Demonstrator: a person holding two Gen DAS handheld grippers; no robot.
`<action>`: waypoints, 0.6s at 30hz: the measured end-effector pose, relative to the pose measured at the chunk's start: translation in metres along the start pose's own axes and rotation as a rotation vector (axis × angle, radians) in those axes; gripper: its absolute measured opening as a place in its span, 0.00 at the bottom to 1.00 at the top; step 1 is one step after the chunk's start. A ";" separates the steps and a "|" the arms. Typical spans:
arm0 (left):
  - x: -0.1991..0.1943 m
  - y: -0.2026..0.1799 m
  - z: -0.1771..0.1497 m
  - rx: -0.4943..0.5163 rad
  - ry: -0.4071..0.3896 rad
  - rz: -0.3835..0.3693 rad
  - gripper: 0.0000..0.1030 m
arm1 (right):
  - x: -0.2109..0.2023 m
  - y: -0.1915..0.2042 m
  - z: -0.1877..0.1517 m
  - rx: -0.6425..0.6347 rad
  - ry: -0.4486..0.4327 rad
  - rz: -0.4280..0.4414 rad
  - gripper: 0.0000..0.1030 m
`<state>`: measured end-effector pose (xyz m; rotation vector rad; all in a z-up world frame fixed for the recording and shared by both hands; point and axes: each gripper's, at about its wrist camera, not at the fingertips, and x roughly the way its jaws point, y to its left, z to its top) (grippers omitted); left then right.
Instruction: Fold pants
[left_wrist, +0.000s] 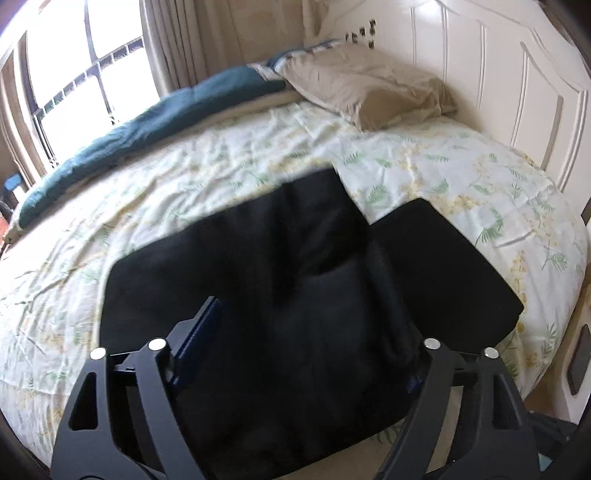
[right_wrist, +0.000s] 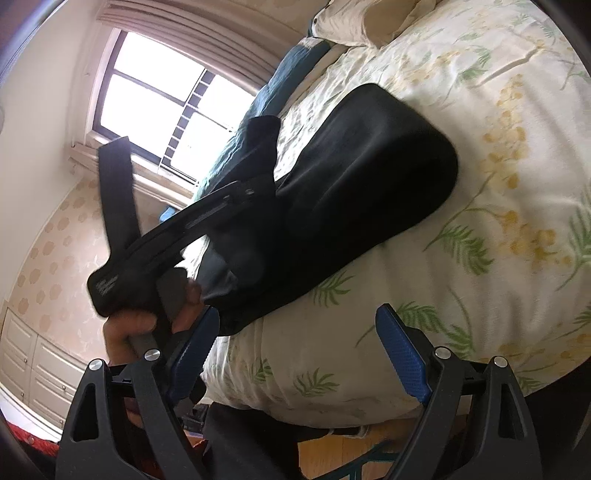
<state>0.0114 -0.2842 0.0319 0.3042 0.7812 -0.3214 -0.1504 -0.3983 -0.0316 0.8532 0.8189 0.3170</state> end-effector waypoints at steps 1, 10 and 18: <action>-0.004 0.001 0.000 0.003 -0.001 -0.006 0.82 | -0.001 0.000 0.001 -0.001 -0.004 -0.003 0.83; -0.058 0.080 -0.023 -0.151 -0.063 -0.031 0.88 | -0.024 0.028 0.028 -0.100 -0.077 -0.004 0.83; -0.048 0.183 -0.077 -0.354 -0.002 0.017 0.88 | 0.030 0.032 0.104 -0.133 0.020 0.062 0.83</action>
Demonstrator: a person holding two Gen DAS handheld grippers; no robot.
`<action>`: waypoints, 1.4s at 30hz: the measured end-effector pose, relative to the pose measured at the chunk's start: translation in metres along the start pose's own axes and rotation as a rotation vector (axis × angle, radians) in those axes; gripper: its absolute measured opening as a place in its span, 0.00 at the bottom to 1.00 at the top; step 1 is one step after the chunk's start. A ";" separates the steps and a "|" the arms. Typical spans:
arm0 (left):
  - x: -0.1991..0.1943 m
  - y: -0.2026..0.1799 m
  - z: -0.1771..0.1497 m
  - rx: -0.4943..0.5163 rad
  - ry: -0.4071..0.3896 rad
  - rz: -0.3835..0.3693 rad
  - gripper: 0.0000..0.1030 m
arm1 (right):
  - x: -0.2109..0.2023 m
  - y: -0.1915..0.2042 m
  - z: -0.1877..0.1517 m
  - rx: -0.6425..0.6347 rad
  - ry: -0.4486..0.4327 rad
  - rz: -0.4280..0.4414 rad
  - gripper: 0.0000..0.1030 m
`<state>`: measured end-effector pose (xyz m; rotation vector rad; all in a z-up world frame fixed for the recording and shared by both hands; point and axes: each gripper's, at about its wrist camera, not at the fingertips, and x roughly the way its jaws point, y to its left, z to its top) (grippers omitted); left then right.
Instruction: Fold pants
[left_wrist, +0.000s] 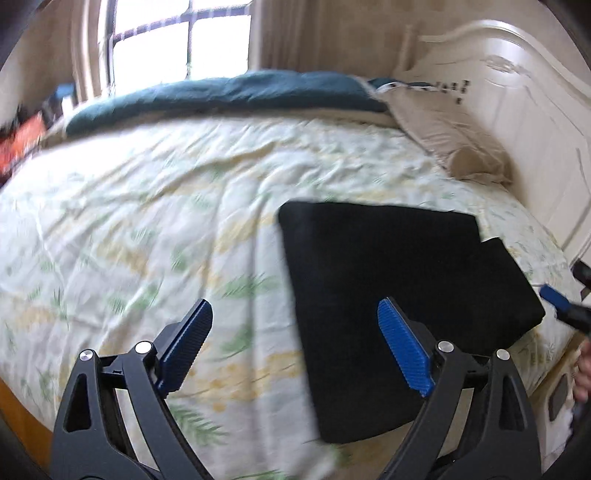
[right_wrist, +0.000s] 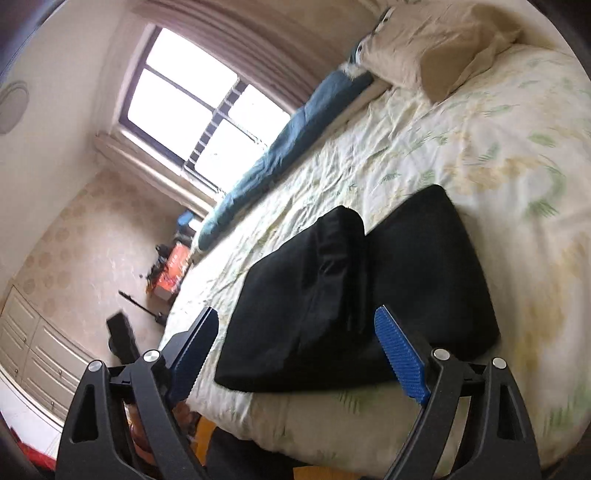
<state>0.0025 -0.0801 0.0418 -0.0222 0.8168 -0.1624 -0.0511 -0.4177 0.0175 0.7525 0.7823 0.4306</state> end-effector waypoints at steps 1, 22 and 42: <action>0.002 0.011 -0.005 -0.022 0.014 0.002 0.88 | 0.011 -0.003 0.006 -0.002 0.021 -0.017 0.83; 0.020 0.052 -0.041 -0.138 0.107 -0.060 0.88 | 0.063 0.035 0.026 -0.121 0.201 -0.038 0.13; 0.038 -0.001 -0.034 -0.063 0.146 -0.130 0.88 | 0.021 -0.085 0.029 0.063 0.131 -0.098 0.13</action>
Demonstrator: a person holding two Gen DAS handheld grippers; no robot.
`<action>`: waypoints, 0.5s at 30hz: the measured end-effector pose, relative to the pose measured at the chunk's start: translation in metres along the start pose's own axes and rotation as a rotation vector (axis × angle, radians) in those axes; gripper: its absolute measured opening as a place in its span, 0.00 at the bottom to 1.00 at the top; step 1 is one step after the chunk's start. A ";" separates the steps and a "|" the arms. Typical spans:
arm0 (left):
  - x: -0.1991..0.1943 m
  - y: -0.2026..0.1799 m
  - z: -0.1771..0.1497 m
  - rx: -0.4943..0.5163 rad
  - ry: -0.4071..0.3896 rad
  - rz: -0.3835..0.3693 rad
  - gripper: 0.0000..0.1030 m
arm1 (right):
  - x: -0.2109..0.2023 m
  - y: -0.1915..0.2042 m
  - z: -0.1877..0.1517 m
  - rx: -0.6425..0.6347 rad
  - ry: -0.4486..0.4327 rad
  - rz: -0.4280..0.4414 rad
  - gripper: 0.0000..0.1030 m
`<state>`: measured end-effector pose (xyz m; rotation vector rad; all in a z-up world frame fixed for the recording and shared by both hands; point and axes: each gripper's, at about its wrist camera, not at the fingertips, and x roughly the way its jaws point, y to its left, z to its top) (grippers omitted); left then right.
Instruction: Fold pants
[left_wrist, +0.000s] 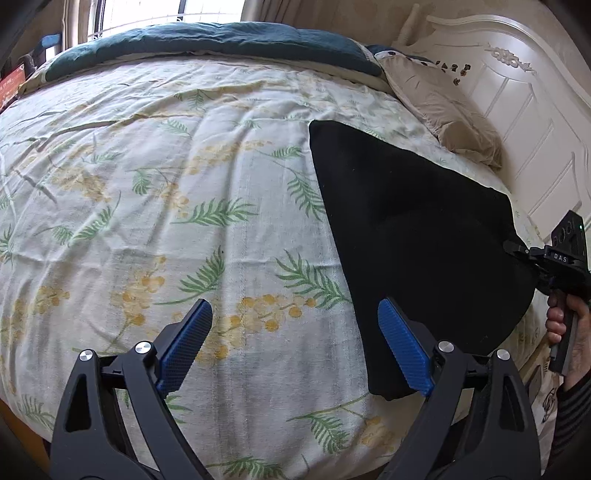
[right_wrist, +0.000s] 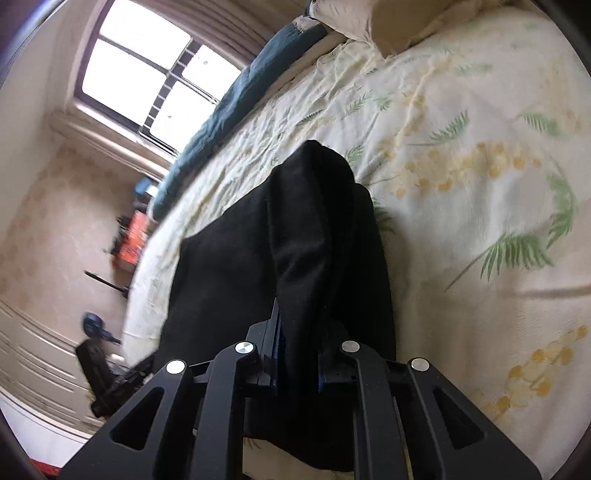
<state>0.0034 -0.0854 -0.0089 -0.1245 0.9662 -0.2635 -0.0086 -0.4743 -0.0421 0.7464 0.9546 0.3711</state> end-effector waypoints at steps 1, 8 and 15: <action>0.001 0.001 0.000 -0.001 0.001 -0.001 0.89 | -0.001 -0.002 -0.001 0.009 -0.004 0.015 0.13; 0.003 0.010 0.003 -0.023 0.017 -0.041 0.89 | -0.016 -0.011 -0.008 0.042 -0.025 0.066 0.20; 0.003 0.036 0.000 -0.156 0.122 -0.369 0.89 | -0.073 -0.015 -0.022 0.103 -0.131 0.087 0.68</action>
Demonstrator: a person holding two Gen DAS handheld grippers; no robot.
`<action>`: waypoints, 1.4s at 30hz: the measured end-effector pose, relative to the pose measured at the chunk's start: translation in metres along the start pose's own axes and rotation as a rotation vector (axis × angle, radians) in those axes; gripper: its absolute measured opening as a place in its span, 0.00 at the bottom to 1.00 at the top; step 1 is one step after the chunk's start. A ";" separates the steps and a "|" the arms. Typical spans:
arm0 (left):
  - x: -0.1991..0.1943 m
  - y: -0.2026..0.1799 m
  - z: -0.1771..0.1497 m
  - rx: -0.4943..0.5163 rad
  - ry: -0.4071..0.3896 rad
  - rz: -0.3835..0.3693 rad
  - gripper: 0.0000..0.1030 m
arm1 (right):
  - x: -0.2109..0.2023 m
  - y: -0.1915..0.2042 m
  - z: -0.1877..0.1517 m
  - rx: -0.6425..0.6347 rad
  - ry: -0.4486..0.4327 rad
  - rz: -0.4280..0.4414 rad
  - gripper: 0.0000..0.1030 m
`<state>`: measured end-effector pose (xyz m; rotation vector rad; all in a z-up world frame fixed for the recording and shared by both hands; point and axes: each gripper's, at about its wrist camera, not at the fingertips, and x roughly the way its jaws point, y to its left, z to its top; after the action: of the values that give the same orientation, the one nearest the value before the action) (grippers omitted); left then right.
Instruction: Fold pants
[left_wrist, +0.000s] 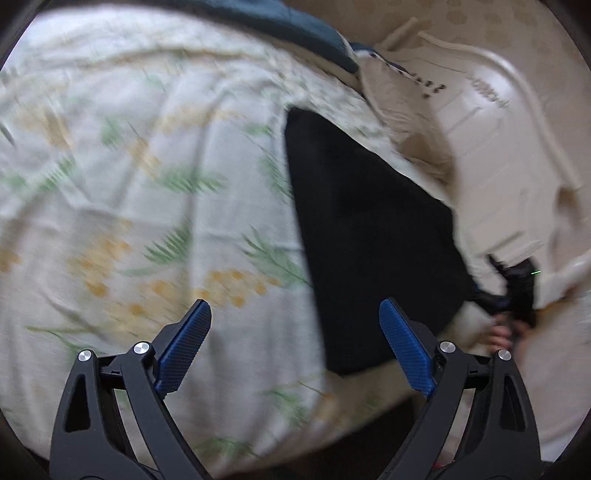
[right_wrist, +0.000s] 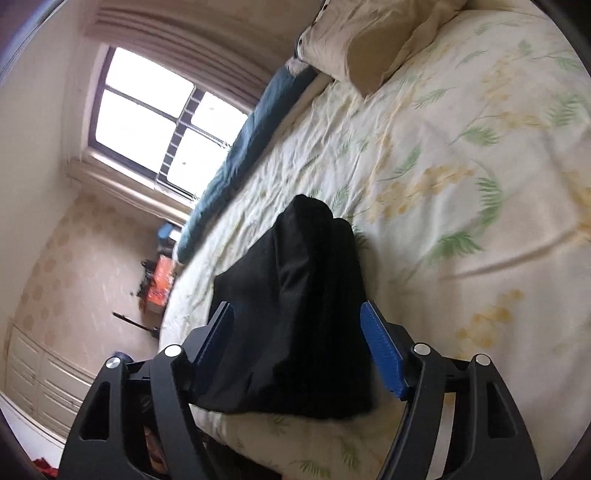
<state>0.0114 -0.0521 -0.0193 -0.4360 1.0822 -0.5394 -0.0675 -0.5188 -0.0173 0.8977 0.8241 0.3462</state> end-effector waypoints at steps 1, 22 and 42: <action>0.004 0.003 0.000 -0.024 0.023 -0.038 0.89 | -0.001 -0.002 -0.002 0.007 0.010 0.000 0.68; 0.073 -0.026 0.010 -0.102 0.160 -0.230 0.48 | 0.043 0.000 -0.029 -0.060 0.169 -0.002 0.68; 0.024 -0.024 0.014 0.002 0.019 -0.073 0.29 | 0.080 0.035 -0.050 -0.073 0.186 0.024 0.44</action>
<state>0.0284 -0.0843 -0.0163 -0.4706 1.0866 -0.6103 -0.0512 -0.4237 -0.0456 0.8156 0.9657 0.4830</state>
